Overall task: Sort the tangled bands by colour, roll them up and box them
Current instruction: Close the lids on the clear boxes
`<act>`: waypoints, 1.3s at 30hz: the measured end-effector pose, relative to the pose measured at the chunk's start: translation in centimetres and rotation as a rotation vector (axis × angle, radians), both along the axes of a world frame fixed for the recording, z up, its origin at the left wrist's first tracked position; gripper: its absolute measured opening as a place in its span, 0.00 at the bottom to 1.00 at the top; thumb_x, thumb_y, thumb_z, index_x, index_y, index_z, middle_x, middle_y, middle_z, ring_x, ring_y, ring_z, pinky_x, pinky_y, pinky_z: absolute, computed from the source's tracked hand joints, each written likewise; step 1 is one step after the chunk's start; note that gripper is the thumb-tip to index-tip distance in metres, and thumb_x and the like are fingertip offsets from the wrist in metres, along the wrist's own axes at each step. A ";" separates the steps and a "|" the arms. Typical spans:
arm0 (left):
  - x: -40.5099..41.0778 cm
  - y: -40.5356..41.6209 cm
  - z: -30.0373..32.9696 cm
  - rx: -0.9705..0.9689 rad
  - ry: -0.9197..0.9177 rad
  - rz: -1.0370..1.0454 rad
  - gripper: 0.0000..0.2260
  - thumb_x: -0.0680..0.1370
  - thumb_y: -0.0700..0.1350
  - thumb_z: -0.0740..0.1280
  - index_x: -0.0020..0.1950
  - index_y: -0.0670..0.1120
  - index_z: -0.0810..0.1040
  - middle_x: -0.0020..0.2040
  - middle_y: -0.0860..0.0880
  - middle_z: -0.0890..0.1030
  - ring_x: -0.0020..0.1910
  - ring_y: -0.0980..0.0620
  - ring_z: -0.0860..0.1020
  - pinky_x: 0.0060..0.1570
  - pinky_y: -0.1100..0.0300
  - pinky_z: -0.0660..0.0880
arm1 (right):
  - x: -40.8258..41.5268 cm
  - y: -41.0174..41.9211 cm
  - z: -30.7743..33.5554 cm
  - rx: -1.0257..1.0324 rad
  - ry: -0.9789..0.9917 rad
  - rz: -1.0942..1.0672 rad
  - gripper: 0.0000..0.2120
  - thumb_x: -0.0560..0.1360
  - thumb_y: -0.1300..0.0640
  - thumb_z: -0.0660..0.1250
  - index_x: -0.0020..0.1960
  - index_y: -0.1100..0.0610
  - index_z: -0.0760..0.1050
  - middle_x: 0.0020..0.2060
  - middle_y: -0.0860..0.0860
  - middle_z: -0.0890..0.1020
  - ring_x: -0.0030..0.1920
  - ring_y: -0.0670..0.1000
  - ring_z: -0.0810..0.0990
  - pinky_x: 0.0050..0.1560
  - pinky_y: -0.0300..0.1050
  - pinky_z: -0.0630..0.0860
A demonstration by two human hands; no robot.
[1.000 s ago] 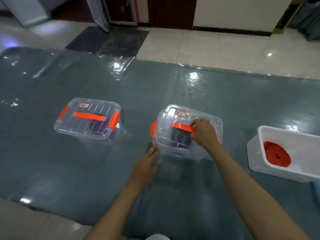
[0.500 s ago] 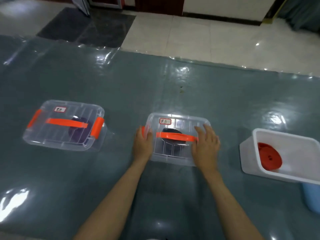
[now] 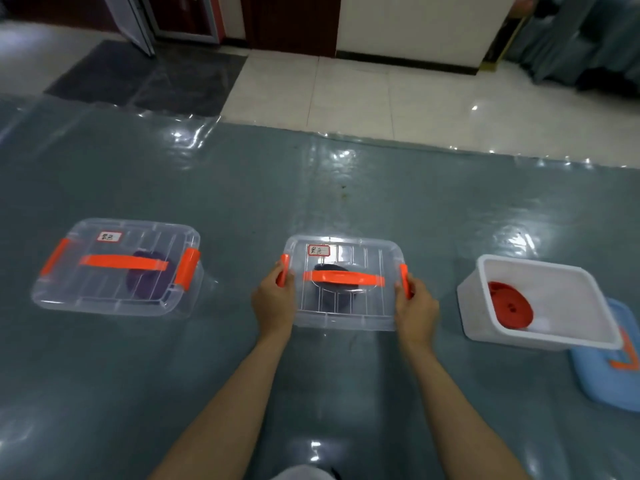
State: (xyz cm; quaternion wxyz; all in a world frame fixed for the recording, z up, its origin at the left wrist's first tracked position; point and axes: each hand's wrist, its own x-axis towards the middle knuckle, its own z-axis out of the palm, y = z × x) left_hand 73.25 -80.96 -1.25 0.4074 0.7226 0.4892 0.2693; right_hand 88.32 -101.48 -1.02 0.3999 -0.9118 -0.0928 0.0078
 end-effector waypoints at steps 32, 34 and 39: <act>8.9 -30.9 3.3 0.609 0.592 -0.914 0.13 0.77 0.43 0.63 0.60 0.46 0.80 0.59 0.45 0.80 0.63 0.42 0.78 0.60 0.48 0.72 | 5.2 -36.8 -1.8 -0.484 0.246 0.147 0.08 0.79 0.58 0.66 0.53 0.55 0.84 0.54 0.55 0.87 0.56 0.60 0.84 0.55 0.51 0.79; 11.2 -33.5 3.6 0.597 0.655 -0.851 0.13 0.78 0.45 0.62 0.61 0.49 0.78 0.61 0.48 0.79 0.65 0.44 0.76 0.60 0.50 0.70 | 7.9 -39.5 -2.1 -0.442 0.251 0.148 0.08 0.79 0.60 0.66 0.52 0.58 0.84 0.53 0.58 0.87 0.55 0.61 0.84 0.55 0.54 0.80; 14.8 -38.5 3.5 0.620 0.692 -0.769 0.23 0.78 0.45 0.63 0.74 0.49 0.74 0.74 0.45 0.74 0.74 0.43 0.72 0.68 0.48 0.70 | 14.0 -45.7 -2.8 -0.373 0.223 0.104 0.06 0.78 0.62 0.68 0.52 0.60 0.83 0.51 0.61 0.86 0.55 0.63 0.84 0.54 0.55 0.78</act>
